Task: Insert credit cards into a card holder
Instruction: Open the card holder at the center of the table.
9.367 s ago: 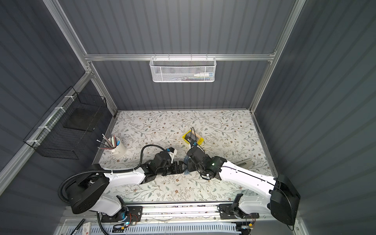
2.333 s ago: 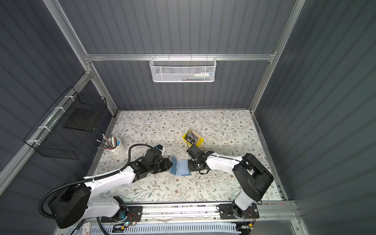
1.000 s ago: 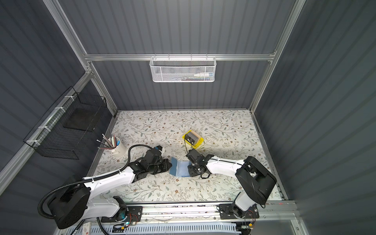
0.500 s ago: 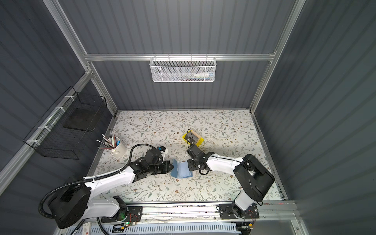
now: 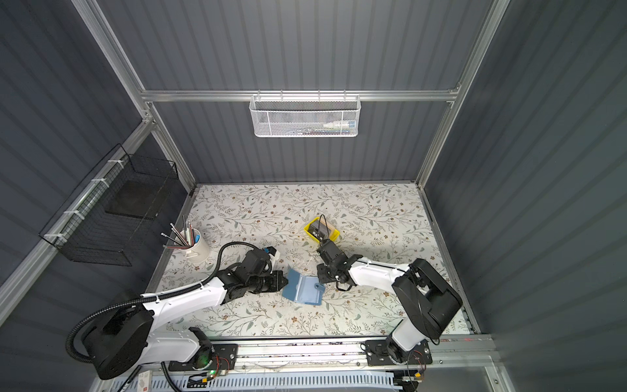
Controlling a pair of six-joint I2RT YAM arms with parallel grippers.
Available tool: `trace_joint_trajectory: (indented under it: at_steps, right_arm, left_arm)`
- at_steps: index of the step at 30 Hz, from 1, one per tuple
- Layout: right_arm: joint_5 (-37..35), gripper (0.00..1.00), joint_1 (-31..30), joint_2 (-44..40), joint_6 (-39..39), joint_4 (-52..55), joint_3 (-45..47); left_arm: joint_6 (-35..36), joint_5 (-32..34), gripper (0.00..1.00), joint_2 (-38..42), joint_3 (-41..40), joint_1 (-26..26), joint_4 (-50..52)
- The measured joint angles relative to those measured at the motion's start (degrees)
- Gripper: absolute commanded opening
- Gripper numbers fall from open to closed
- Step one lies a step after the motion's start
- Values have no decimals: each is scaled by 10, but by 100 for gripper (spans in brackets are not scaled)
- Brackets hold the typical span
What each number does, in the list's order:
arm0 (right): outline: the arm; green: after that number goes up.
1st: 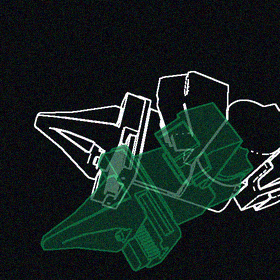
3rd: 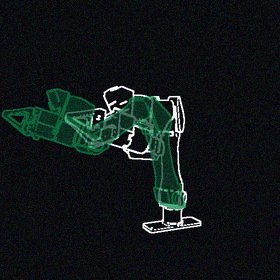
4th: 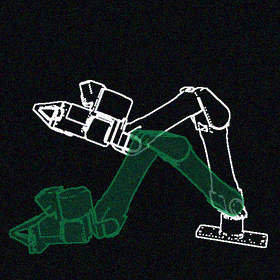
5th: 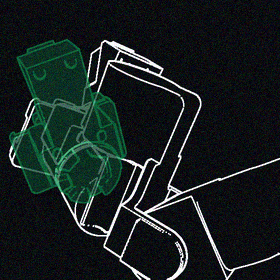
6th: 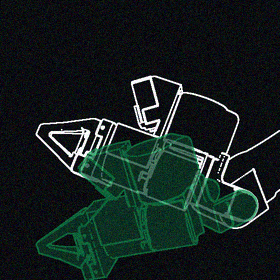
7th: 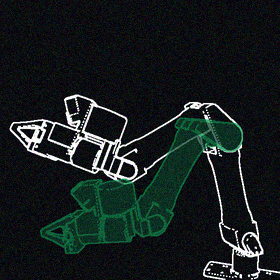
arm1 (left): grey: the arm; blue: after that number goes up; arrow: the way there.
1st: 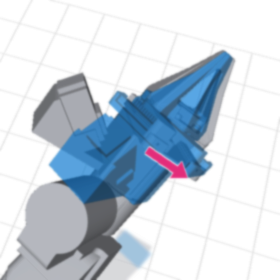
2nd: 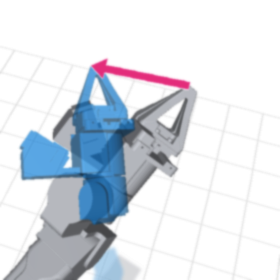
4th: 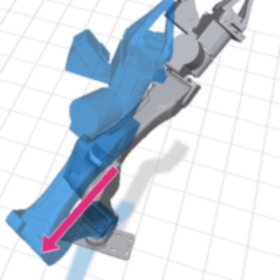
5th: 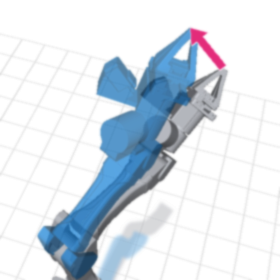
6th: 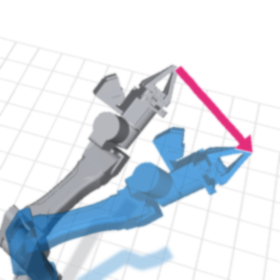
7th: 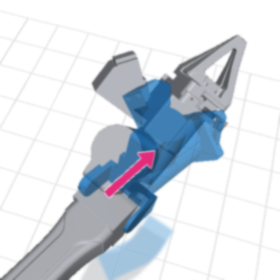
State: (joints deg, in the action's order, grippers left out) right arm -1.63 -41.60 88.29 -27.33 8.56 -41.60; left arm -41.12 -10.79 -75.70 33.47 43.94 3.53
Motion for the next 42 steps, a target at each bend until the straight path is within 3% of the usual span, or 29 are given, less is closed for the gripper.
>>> trace_joint_trajectory:
  at_steps: [6, 11, 19, 28, 42]
  right_arm:
    - [3, 46, -9, -76, -9, 4, 30]
    - [5, 63, -38, -124, -26, 12, 28]
    - [-25, 76, -82, -36, -49, 54, -30]
    - [-76, 72, -84, 33, -53, 90, -63]
    - [-123, 65, -42, -27, -68, 128, -15]
  left_arm:
    - [-40, 16, 0, 2, 0, 0, 0]
    - [-74, 27, 0, 13, -3, 0, -13]
    - [-111, 37, 0, 27, -23, 0, -38]
    - [-121, 40, 0, 32, -33, 3, -48]
    - [-120, 55, 0, 32, -33, 3, -48]
